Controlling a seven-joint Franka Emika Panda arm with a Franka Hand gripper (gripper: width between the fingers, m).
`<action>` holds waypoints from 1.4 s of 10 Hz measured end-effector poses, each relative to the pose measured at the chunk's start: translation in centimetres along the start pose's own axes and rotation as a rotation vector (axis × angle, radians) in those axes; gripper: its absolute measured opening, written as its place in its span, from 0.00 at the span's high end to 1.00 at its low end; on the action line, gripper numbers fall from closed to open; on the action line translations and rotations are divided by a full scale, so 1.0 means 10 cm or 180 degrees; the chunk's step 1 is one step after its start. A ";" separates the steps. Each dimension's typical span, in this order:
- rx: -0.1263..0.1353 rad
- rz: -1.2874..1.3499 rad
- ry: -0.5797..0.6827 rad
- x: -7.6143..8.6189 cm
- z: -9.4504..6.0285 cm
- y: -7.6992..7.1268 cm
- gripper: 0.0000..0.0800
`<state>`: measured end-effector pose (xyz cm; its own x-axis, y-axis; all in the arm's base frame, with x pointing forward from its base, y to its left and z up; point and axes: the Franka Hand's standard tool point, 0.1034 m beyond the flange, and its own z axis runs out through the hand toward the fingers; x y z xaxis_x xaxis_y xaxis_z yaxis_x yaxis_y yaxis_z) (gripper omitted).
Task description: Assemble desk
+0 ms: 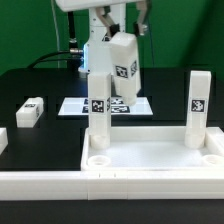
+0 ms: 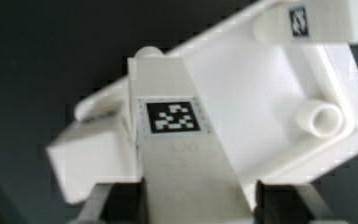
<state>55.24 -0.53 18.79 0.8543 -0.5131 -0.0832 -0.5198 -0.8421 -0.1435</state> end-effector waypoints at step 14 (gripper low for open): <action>0.0096 -0.0096 0.1045 0.01 0.08 -1.10 0.64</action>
Offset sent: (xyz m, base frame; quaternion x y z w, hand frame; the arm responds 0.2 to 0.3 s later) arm -0.0175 -0.0245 -0.0062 -0.0691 0.1692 -0.0370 0.9825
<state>61.08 8.82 19.52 0.8200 -0.5182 0.2432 -0.4898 -0.8550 -0.1705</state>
